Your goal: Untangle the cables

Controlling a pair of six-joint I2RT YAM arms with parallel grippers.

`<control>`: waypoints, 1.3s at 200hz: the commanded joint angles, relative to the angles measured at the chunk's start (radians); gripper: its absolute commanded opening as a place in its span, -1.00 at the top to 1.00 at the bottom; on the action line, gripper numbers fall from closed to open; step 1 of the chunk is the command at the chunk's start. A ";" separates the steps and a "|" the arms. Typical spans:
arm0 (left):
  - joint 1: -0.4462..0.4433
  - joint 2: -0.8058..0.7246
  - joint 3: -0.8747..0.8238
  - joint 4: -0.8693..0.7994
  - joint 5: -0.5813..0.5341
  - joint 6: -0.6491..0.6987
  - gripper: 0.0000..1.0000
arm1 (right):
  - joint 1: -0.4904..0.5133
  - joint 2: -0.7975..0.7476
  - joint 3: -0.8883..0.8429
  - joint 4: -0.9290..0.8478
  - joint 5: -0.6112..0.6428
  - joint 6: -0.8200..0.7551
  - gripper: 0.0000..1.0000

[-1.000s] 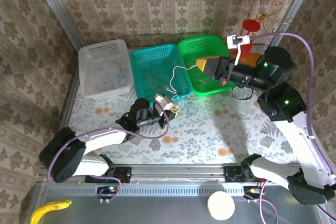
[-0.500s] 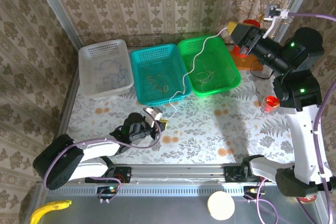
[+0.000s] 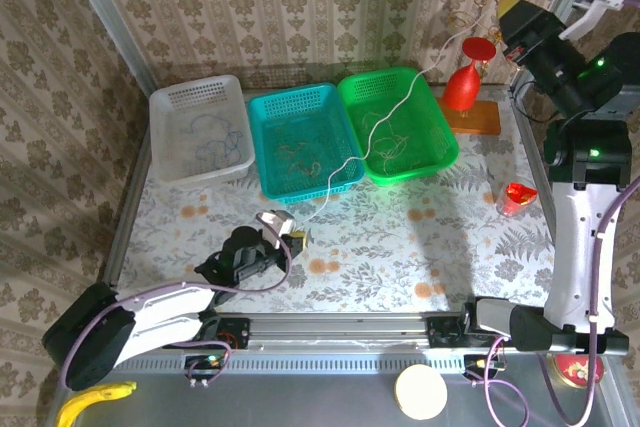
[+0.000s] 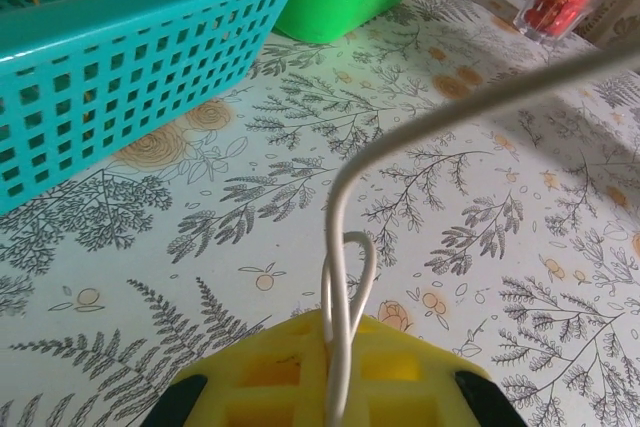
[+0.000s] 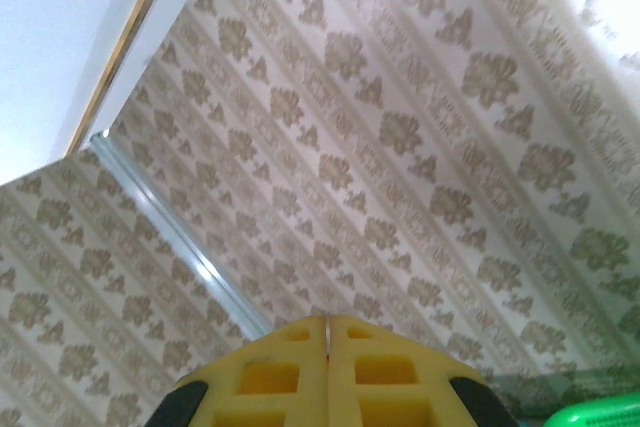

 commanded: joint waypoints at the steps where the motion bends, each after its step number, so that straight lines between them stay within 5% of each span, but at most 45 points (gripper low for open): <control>1: 0.005 -0.051 -0.025 -0.058 -0.038 -0.020 1.00 | -0.057 0.001 0.025 0.075 0.023 0.071 1.00; 55: 0.007 -0.132 -0.023 -0.120 -0.044 -0.008 1.00 | -0.131 0.013 0.024 0.163 -0.066 0.180 1.00; 97: 0.006 -0.139 0.063 -0.163 -0.022 0.024 1.00 | 0.022 0.034 0.063 0.154 -0.173 0.119 1.00; 130: 0.006 -0.100 0.137 -0.161 0.009 0.043 0.66 | 0.142 0.069 0.148 0.082 -0.172 0.033 1.00; 220: 0.004 0.026 0.275 -0.143 0.036 0.051 -0.56 | 0.162 0.292 0.389 0.072 -0.135 0.014 1.00; 236: 0.003 0.032 0.294 -0.153 0.031 0.048 -0.98 | 0.162 0.332 0.416 0.066 -0.121 -0.016 1.00; 260: 0.004 0.030 0.309 -0.166 0.033 0.043 -1.00 | 0.162 0.372 0.428 0.073 -0.093 -0.056 1.00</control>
